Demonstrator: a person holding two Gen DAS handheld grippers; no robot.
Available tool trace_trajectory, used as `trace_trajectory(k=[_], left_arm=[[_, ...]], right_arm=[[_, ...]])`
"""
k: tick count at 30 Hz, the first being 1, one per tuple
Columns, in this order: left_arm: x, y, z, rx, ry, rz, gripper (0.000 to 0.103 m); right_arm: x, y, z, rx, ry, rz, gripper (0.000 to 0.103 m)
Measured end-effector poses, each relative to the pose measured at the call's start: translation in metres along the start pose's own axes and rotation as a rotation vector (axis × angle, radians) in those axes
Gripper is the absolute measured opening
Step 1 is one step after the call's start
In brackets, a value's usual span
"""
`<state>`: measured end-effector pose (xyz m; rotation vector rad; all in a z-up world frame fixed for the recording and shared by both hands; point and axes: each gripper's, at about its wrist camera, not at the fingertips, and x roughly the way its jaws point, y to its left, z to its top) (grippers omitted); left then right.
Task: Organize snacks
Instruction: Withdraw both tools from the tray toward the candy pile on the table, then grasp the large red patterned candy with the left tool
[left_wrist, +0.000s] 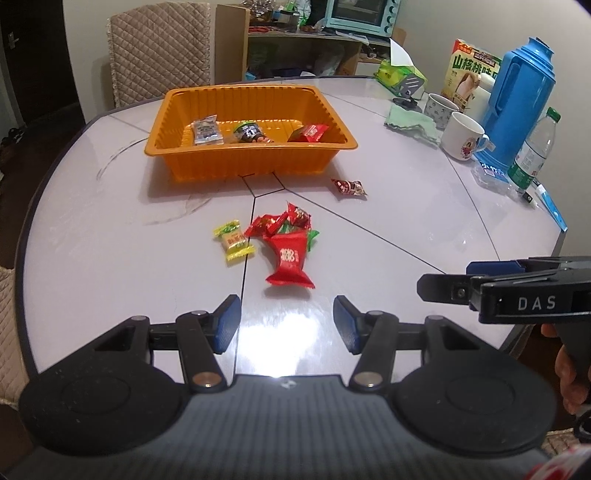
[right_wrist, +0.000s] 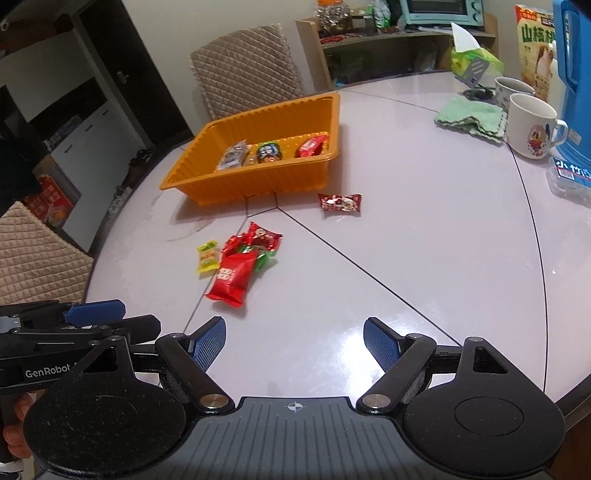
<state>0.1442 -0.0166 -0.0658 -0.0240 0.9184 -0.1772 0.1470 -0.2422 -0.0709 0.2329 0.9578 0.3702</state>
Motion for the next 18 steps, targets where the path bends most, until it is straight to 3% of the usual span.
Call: trace_trajectory(k=[14, 18], left_arm=[[0.066, 0.002, 0.025, 0.043, 0.047, -0.025, 0.051], [0.084, 0.004, 0.029, 0.027, 0.052, -0.028, 0.045]], right_arm=[[0.025, -0.024, 0.014, 0.083, 0.002, -0.076, 0.081], [0.030, -0.029, 0.018, 0.100, -0.002, -0.087, 0.081]])
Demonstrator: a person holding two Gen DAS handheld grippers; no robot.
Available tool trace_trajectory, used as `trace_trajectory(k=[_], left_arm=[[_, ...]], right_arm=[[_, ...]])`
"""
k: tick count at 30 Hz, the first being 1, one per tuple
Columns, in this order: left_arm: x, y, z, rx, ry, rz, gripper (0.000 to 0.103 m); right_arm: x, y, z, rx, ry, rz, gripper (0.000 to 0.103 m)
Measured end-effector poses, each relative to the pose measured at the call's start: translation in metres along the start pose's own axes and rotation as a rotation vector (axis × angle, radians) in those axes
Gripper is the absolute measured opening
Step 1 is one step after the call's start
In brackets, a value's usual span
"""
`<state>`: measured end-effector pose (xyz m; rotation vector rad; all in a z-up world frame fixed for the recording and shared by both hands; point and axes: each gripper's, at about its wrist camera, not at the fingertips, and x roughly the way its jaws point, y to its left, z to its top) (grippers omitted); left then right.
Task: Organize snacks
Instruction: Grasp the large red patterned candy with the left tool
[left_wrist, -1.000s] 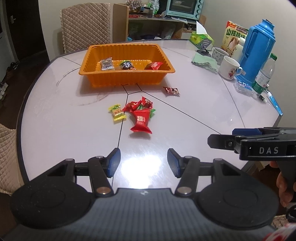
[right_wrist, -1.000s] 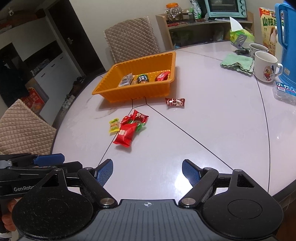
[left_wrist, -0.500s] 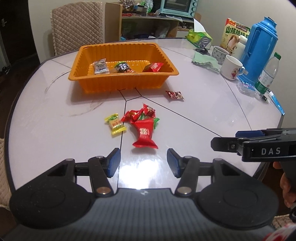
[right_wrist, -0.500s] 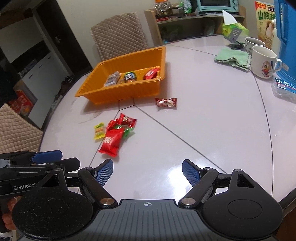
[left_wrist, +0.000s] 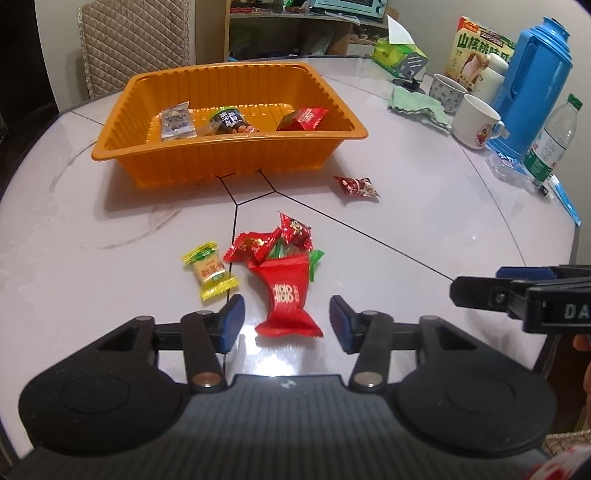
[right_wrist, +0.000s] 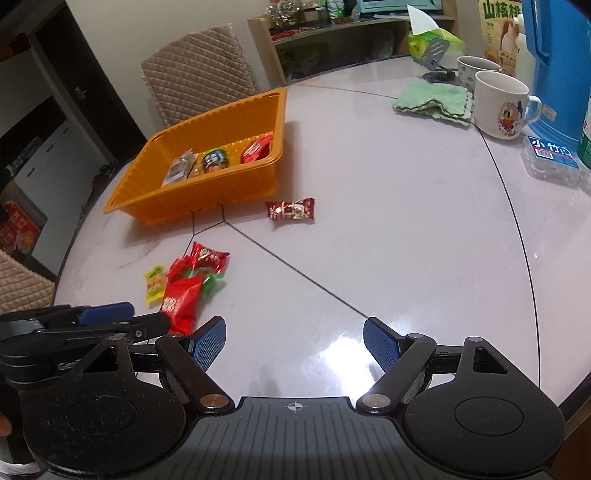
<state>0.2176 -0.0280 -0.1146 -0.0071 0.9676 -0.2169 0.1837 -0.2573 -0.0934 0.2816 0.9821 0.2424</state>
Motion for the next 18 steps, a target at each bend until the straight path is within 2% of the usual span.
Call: trace_trajectory(k=[6, 13, 18], left_arm=[[0.017, -0.001, 0.004, 0.007, 0.016, -0.001, 0.044], [0.031, -0.003, 0.008, 0.019, 0.026, 0.002, 0.039], [0.037, -0.003, 0.009, 0.031, 0.036, 0.002, 0.031]], right_arm=[[0.005, -0.006, 0.005, 0.030, -0.003, -0.015, 0.081], [0.009, -0.012, 0.006, 0.051, 0.011, -0.024, 0.081], [0.011, -0.016, 0.005, 0.060, 0.017, -0.029, 0.081]])
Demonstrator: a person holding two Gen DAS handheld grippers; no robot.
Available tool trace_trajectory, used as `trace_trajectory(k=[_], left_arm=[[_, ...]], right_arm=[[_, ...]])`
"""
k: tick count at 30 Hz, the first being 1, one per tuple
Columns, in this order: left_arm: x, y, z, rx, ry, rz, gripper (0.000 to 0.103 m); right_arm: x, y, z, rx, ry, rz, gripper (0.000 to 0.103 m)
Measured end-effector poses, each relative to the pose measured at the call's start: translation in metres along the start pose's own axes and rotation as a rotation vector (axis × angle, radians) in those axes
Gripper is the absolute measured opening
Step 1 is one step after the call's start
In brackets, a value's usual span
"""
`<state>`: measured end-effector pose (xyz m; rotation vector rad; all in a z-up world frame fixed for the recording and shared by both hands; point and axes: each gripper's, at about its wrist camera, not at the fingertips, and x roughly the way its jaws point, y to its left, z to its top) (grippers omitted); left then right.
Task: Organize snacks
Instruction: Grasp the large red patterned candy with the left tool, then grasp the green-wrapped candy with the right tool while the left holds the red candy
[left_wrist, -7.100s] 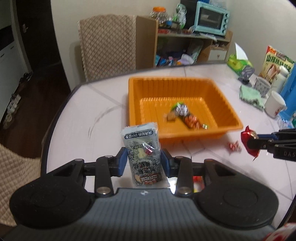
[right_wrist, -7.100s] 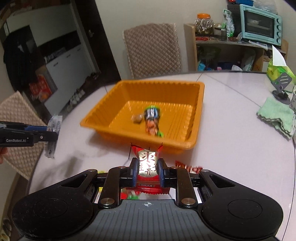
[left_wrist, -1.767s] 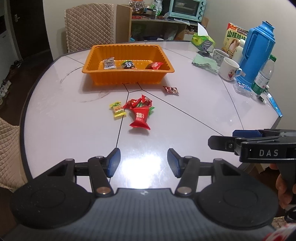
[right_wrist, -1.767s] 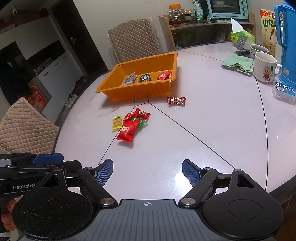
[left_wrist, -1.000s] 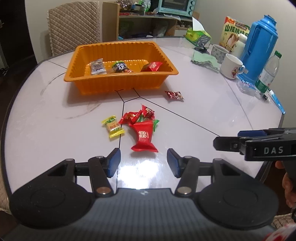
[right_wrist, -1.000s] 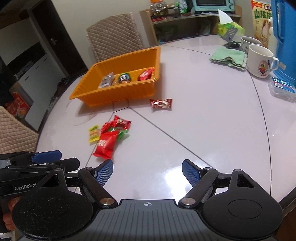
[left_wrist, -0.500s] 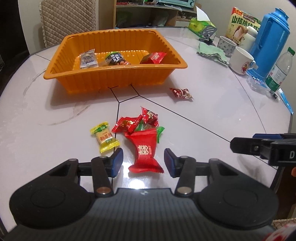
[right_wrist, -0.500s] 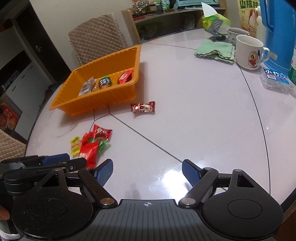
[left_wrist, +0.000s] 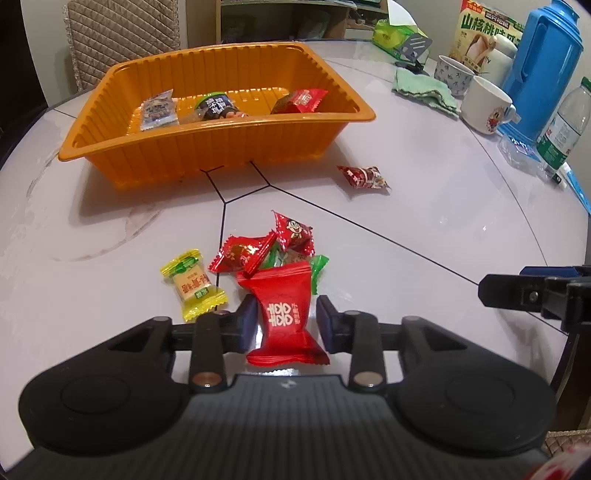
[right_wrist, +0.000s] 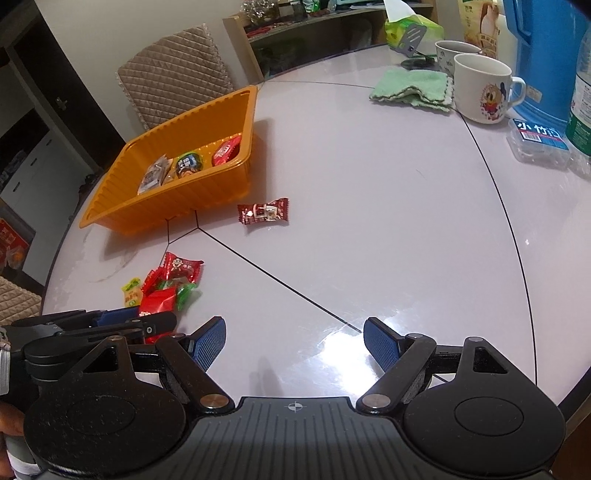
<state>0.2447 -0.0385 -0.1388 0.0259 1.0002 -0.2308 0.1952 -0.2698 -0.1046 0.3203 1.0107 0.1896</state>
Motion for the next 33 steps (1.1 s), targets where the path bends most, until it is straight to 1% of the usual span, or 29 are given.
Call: trace_trajectory(k=[1, 3, 7, 12, 17, 22, 28, 29, 30, 33], left_arm=[[0.000, 0.000, 0.000, -0.002, 0.001, -0.001, 0.030], [0.001, 0.001, 0.000, -0.004, 0.003, -0.004, 0.024], [-0.001, 0.003, -0.002, -0.011, 0.001, -0.012, 0.022], [-0.011, 0.005, -0.004, -0.014, -0.010, -0.025, 0.021], [-0.024, 0.012, -0.009, -0.034, -0.022, -0.023, 0.021], [-0.038, 0.026, -0.012, -0.068, -0.032, 0.003, 0.021], [-0.051, 0.049, -0.013, -0.123, -0.053, 0.048, 0.021], [-0.053, 0.053, -0.013, -0.130, -0.055, 0.055, 0.021], [-0.055, 0.056, -0.013, -0.137, -0.058, 0.062, 0.021], [-0.059, 0.064, -0.013, -0.149, -0.066, 0.072, 0.021]], right_arm=[[0.001, -0.001, 0.000, 0.002, 0.001, 0.000, 0.081], [0.001, -0.002, 0.000, 0.005, 0.003, 0.000, 0.081], [0.003, 0.000, 0.001, -0.001, 0.004, 0.005, 0.081], [0.004, 0.003, 0.000, -0.022, 0.002, 0.017, 0.081], [0.005, 0.010, -0.001, -0.062, -0.011, 0.024, 0.081], [0.010, 0.021, 0.000, -0.120, -0.032, 0.074, 0.081], [0.023, 0.046, 0.003, -0.230, -0.053, 0.169, 0.080], [0.026, 0.050, 0.004, -0.247, -0.056, 0.186, 0.077], [0.029, 0.055, 0.005, -0.266, -0.057, 0.203, 0.072], [0.041, 0.069, 0.008, -0.321, -0.051, 0.235, 0.066]])
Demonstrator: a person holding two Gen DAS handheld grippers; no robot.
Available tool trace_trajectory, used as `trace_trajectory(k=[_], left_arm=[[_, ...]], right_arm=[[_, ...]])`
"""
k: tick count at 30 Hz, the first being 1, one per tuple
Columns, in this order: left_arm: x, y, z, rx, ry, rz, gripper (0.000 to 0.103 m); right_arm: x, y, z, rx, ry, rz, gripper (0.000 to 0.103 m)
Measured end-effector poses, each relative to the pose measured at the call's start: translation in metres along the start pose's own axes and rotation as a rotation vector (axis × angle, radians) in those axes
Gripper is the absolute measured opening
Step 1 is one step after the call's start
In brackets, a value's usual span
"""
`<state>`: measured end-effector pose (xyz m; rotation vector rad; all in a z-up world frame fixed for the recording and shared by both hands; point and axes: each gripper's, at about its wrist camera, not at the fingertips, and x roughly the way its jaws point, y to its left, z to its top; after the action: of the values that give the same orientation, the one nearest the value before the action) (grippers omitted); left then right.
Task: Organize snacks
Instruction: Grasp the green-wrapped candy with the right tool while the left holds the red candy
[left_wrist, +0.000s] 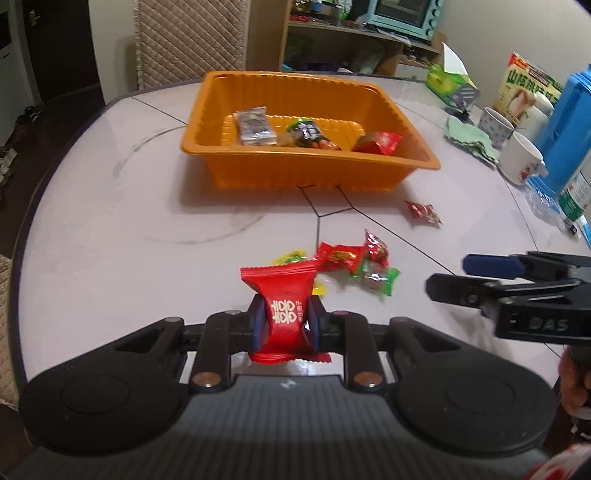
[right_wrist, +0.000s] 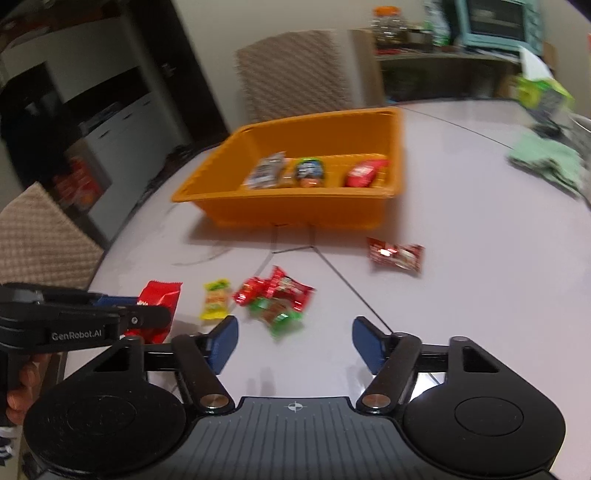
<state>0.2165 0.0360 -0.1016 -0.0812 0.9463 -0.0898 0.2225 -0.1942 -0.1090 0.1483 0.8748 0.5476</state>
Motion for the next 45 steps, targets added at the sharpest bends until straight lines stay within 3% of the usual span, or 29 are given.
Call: trace_trajectory(k=[3, 12, 22, 28, 34, 45], left_arm=[[-0.001, 0.005, 0.000, -0.009, -0.002, 0.008, 0.021], [0.003, 0.013, -0.001, -0.028, 0.013, 0.008, 0.021], [0.009, 0.018, 0.001, -0.041, 0.023, 0.010, 0.021], [0.009, 0.017, 0.001, -0.040, 0.025, 0.010, 0.021], [0.009, 0.019, 0.001, -0.046, 0.025, 0.015, 0.021], [0.009, 0.021, 0.000, -0.049, 0.022, 0.017, 0.021]], right_arm=[[0.016, 0.007, 0.004, -0.051, 0.015, 0.018, 0.057], [0.058, 0.015, 0.009, -0.164, 0.072, 0.046, 0.043], [0.079, 0.019, 0.010, -0.261, 0.100, 0.015, 0.040], [0.084, 0.031, 0.007, -0.325, 0.127, 0.013, 0.033], [0.082, 0.041, 0.005, -0.321, 0.131, 0.041, 0.031], [0.091, 0.045, 0.007, -0.324, 0.138, 0.016, 0.031]])
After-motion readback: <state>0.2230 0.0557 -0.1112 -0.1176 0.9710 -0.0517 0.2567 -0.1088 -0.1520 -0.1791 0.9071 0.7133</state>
